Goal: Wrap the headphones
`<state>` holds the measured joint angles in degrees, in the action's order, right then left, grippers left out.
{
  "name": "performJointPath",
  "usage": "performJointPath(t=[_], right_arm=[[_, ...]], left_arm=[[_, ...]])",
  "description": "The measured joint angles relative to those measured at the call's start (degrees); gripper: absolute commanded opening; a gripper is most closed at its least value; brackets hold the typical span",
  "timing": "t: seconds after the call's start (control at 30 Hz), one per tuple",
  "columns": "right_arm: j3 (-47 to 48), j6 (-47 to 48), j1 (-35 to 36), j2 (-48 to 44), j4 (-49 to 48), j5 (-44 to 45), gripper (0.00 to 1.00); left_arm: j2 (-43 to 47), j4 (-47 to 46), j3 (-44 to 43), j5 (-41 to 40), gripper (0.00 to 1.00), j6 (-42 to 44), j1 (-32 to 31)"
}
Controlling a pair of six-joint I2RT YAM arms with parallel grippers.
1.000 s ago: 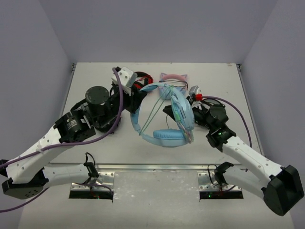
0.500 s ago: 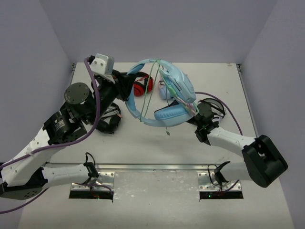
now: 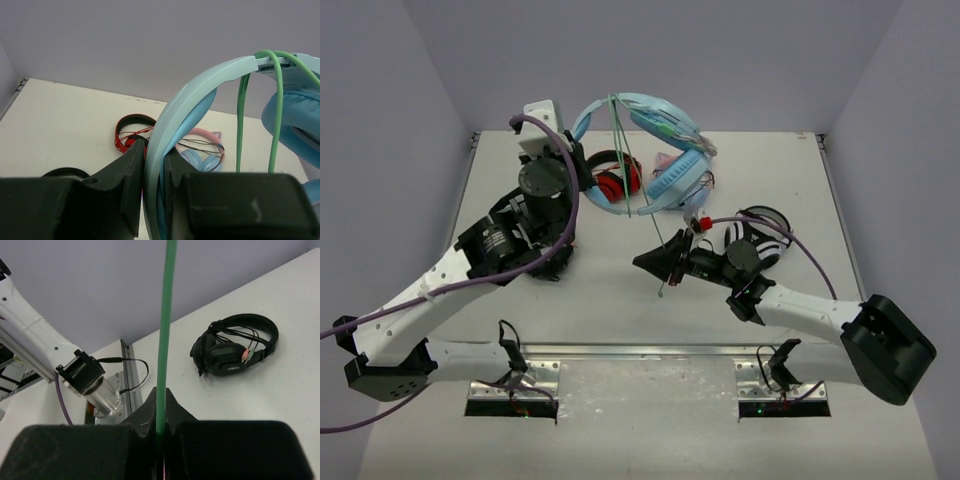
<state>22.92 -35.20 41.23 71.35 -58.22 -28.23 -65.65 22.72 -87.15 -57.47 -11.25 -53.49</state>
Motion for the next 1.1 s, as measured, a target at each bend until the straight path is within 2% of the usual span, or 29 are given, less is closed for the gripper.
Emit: performJointPath(t=[0.1,0.43,0.57,0.67,0.77,0.9,1.1], right_arm=[[-0.5,0.9,3.2,-2.3,0.9,2.7,0.04],[0.4,7.0,14.5,-7.8,10.6,10.0,0.01],[2.3,11.2,18.1,-11.0,16.8,14.1,0.01],[4.3,14.4,19.2,-13.7,22.8,17.9,0.01],[7.7,17.2,19.6,-14.9,29.4,20.2,0.01],[13.1,20.7,20.1,-14.6,39.7,21.0,0.01],[22.1,27.5,20.2,-11.5,56.4,21.0,0.01]], left_arm=[[-1.4,0.4,-0.3,-4.1,0.00,-2.3,0.0],[-3.1,-1.7,-0.6,-11.2,0.00,-4.7,0.7],[-3.7,-1.4,1.3,-8.9,0.00,-5.2,5.2],[-4.3,0.8,3.2,-3.1,0.00,-6.7,11.6],[-4.9,0.9,6.9,-0.5,0.00,-7.1,15.5],[-6.3,-0.3,12.0,0.0,0.00,-6.9,16.0],[-6.7,-7.0,22.1,3.8,0.00,-5.0,16.0]])
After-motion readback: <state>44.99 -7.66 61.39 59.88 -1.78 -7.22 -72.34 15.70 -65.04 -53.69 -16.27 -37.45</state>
